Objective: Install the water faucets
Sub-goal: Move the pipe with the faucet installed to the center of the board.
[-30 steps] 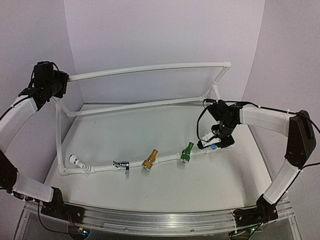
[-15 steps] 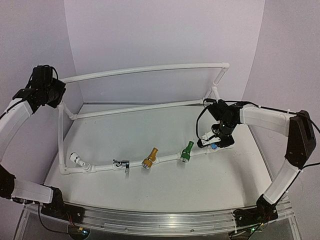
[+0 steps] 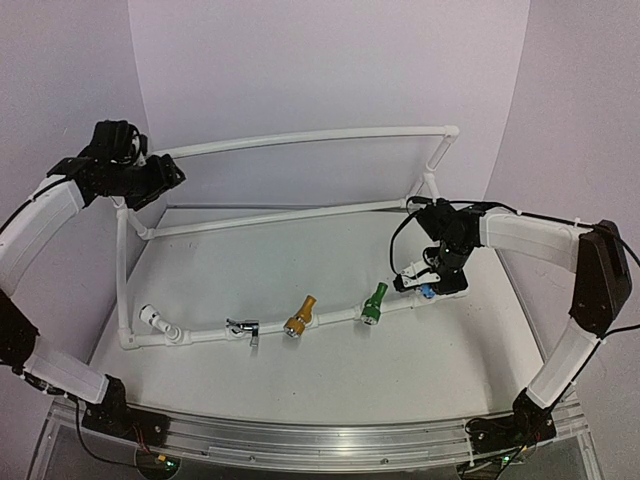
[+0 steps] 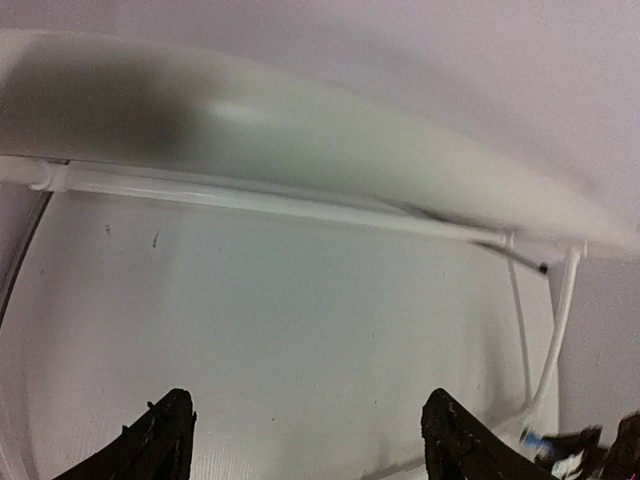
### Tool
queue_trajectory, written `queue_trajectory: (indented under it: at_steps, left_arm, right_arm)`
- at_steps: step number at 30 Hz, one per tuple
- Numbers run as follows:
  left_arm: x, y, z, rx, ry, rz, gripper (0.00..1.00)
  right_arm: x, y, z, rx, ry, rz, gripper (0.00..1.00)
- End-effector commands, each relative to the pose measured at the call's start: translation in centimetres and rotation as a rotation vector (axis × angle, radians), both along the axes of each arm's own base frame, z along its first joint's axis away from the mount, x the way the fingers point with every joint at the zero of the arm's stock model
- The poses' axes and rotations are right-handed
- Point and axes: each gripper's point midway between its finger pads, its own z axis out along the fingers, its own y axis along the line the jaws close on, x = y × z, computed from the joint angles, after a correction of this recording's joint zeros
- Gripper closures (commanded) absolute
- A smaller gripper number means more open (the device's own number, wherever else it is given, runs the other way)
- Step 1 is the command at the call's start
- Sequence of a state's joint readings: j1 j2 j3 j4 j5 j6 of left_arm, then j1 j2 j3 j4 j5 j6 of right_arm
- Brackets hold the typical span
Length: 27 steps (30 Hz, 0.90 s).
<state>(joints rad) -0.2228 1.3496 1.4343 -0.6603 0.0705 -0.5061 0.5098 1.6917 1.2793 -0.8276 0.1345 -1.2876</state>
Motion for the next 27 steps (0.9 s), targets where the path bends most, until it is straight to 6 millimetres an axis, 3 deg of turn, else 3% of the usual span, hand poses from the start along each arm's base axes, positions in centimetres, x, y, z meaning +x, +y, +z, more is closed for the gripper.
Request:
queue_trajectory:
  at_steps: [1, 7, 12, 18, 27]
  left_arm:
    - [-2.4, -4.9, -6.3, 0.225, 0.189, -0.373, 0.23]
    - [-3.7, -4.6, -15.7, 0.416, 0.467, -0.470, 0.28]
    - [-5.9, -2.9, -22.8, 0.592, 0.670, -0.504, 0.33]
    - [-8.5, -1.9, -27.6, 0.688, 0.787, -0.554, 0.39]
    - [-14.4, -5.0, -32.0, 0.874, 0.892, -0.807, 0.44]
  right_arm:
    - [3.4, 3.4, 3.3, 0.192, -0.149, -0.077, 1.00]
    - [3.3, 3.2, 3.5, 0.221, -0.151, -0.155, 1.00]
    - [3.1, 3.3, 3.8, 0.247, -0.150, -0.189, 1.00]
    - [2.8, 3.2, 4.1, 0.260, -0.146, -0.203, 1.00]
    - [2.7, 3.4, 5.0, 0.287, -0.148, -0.224, 1.00]
